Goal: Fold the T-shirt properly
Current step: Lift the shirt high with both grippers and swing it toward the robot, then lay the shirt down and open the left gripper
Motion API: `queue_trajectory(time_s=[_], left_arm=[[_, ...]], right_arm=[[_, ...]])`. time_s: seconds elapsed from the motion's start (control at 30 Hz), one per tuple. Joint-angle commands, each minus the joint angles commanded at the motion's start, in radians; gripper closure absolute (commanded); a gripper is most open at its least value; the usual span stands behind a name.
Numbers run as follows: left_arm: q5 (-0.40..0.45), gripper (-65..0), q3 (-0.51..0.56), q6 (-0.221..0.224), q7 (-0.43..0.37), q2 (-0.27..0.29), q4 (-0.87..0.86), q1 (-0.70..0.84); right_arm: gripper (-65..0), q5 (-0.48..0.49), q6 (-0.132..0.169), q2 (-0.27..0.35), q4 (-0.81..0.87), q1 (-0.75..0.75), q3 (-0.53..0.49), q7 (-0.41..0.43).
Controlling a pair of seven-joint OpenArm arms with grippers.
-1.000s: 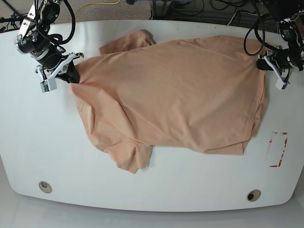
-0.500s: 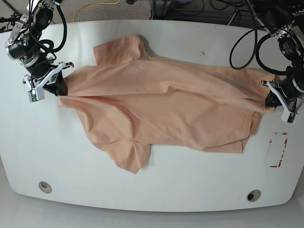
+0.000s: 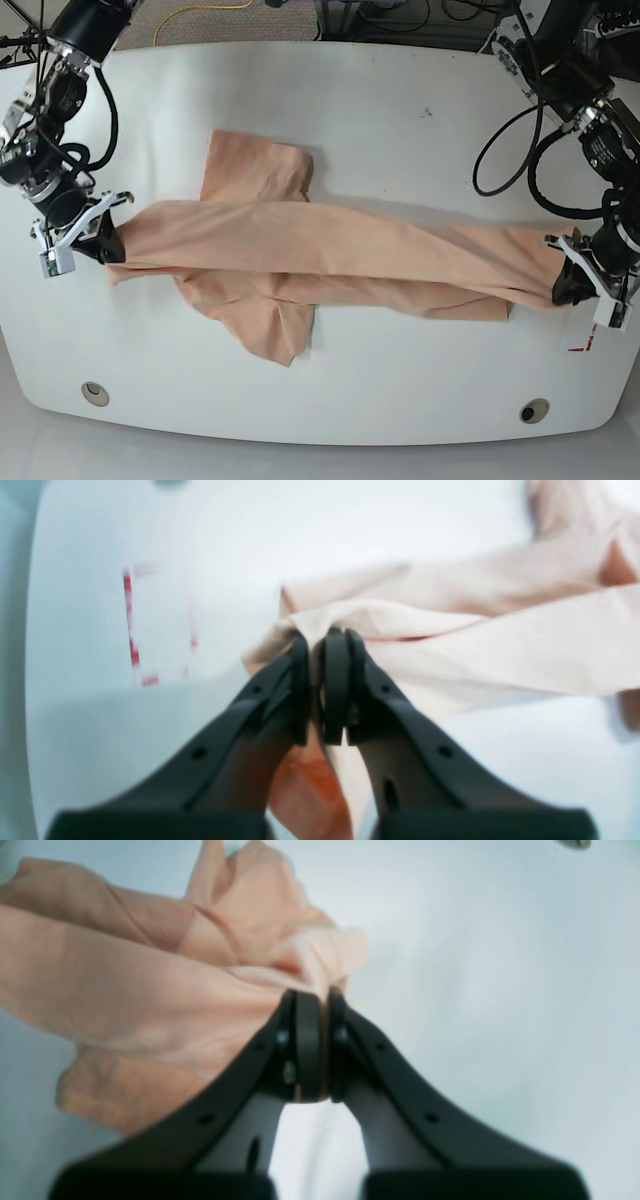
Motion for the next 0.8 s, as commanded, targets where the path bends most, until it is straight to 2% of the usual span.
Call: queue_trajectory(time_s=[0.4, 0.53, 0.67, 0.8], left_arm=[[0.006, -2.6, -0.003, 0.0, 0.0, -0.003, -0.176, -0.364], [0.078, -2.6, -0.003, 0.0, 0.0, -0.006, -0.209, -0.522], [0.123, -2.6, -0.002, 0.0, 0.0, -0.006, -0.244, -0.655], [0.143, -2.6, -0.002, 0.0, 0.0, -0.006, -0.305, -0.79]], right_arm=[[0.0, 0.0, 0.0, 0.155, -0.235, 0.391, -0.144, 0.0], [0.0, 0.0, 0.0, 0.218, -0.301, 0.578, -0.235, 0.0], [0.0, 0.003, 0.0, 0.256, -0.351, 0.74, -0.305, -0.009], [0.0, 0.005, 0.0, 0.279, -0.385, 0.931, -0.374, -0.055]])
